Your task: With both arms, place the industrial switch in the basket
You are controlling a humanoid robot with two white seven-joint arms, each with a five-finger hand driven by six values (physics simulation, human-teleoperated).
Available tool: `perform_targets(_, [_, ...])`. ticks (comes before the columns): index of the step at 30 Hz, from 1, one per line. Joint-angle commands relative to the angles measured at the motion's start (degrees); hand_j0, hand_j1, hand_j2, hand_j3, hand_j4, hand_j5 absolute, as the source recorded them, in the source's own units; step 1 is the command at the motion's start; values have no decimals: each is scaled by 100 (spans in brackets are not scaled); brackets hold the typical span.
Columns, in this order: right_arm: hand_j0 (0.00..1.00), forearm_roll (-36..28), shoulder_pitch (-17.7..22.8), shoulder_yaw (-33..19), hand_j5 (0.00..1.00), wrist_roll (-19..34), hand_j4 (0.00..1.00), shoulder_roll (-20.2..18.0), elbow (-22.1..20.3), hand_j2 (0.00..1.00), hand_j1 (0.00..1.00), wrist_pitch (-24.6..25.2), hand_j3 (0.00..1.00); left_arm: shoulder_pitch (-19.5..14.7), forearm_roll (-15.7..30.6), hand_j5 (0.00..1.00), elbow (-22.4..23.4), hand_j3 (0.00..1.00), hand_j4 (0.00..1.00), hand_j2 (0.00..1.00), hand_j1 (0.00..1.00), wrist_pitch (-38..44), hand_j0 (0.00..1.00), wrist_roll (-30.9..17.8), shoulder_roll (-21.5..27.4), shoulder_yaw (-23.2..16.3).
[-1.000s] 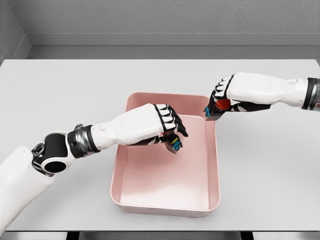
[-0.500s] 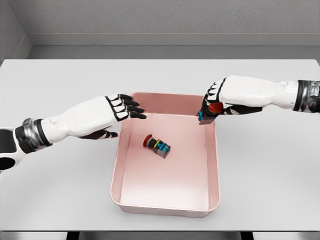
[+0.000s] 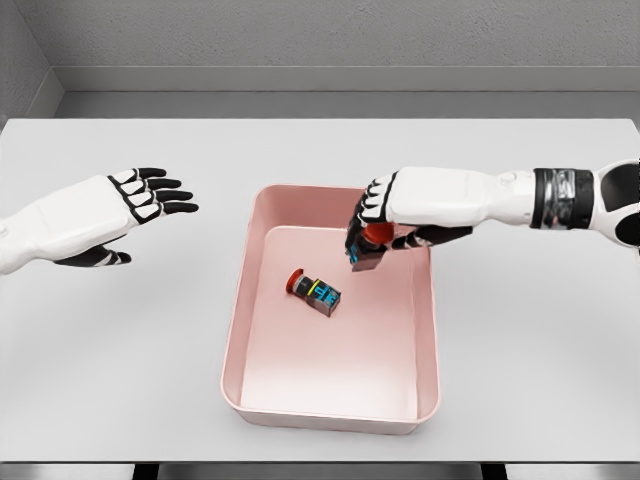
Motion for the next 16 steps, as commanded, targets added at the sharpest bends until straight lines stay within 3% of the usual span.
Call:
perform_targets(1, [100,-43,0,33,100,-7,100,115,-1,100,100,17,100,0,33,100,0,100,100,100,100,5,100,0,17,-7])
perform_targets(6, [100,-43,-106,-38,100,-33,100,10,16,100,100,17,100,9,42,100,-9,100,100,100,100,5,100,9,8,-16])
perform_targets(12, [100,-87,70,-732,100,-42,100,-1019,60,100,100,17,100,18,51,100,-9,100,100,100,100,5,100,26,8,-16])
perform_targets(16, [100,-96,228,-881,100,-42,100,-1265,130,100,100,17,100,53,51,100,-9,100,100,100,100,5,100,35,8,-7])
